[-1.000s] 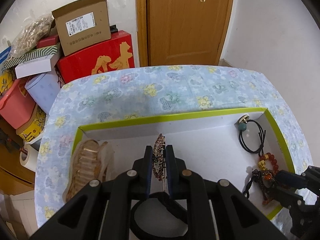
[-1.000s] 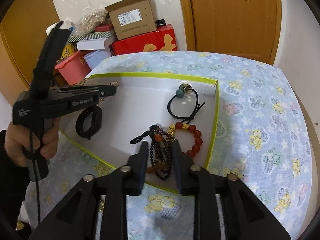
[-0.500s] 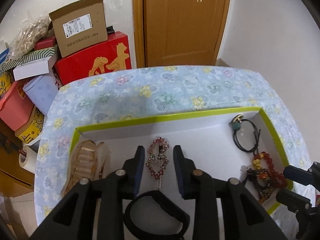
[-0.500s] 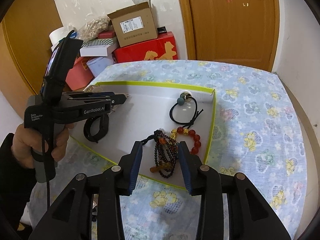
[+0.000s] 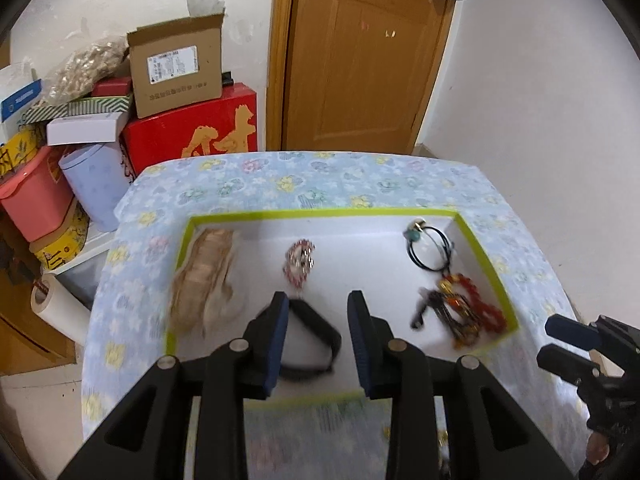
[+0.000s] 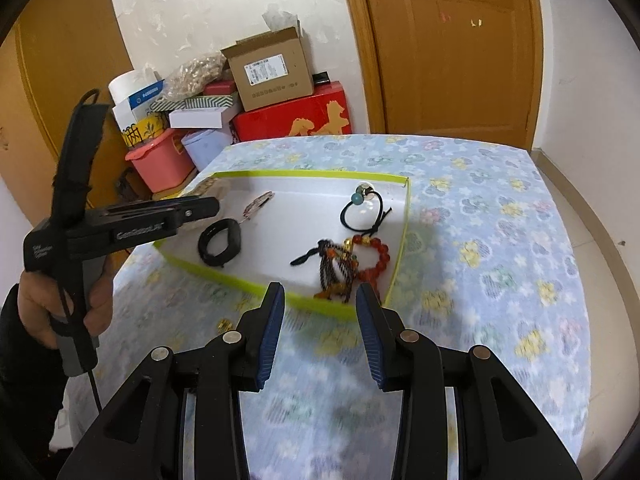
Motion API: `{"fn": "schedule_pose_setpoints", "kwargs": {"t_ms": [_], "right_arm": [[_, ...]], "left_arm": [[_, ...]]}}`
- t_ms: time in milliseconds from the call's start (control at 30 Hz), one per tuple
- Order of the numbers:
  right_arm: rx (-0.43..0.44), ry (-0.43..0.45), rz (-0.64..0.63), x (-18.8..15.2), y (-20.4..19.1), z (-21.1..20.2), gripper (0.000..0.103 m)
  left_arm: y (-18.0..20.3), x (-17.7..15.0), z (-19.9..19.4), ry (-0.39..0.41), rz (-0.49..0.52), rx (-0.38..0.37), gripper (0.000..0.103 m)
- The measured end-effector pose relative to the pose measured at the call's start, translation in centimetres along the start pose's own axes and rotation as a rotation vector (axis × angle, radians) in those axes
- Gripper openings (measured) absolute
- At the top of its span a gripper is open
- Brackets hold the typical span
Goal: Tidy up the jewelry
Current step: 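Move both open tools back over the remaining items on the tablecloth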
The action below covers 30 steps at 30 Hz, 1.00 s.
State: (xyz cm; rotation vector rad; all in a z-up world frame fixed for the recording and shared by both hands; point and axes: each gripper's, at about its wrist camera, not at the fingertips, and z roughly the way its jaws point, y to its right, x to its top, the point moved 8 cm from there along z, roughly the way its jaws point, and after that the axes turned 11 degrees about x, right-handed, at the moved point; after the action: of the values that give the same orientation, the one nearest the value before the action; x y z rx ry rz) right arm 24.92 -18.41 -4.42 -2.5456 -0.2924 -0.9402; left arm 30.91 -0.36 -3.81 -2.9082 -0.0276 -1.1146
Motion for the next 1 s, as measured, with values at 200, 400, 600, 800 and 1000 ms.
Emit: {"fn": "schedule_pose_setpoints", "kwargs": {"t_ms": [200, 400, 600, 800, 1000], "right_arm": [[0.005, 0.0, -0.013, -2.2, -1.6, -2.2, 0.038], [0.017, 0.004, -0.021, -4.5, -3.1, -4.3, 0.038], [0.024, 0.009, -0.021, -6.2, -4.0, -5.6, 0.038], [0.031, -0.001, 0.003, -7.8, -4.0, -6.0, 0.038], [0.042, -0.021, 0.017, -9.1, -4.0, -5.8, 0.038]], "left_arm": [[0.2, -2.9, -3.5, 0.026, 0.009, -0.011, 0.032], [0.4, -5.6, -6.2, 0.044, 0.013, -0.028, 0.032], [0.1, -7.9, -8.3, 0.057, 0.014, -0.028, 0.032], [-0.4, -10.0, -9.1, 0.045, -0.002, -0.032, 0.032], [-0.4, -11.8, -8.9, 0.018, -0.01, -0.042, 0.032]]}}
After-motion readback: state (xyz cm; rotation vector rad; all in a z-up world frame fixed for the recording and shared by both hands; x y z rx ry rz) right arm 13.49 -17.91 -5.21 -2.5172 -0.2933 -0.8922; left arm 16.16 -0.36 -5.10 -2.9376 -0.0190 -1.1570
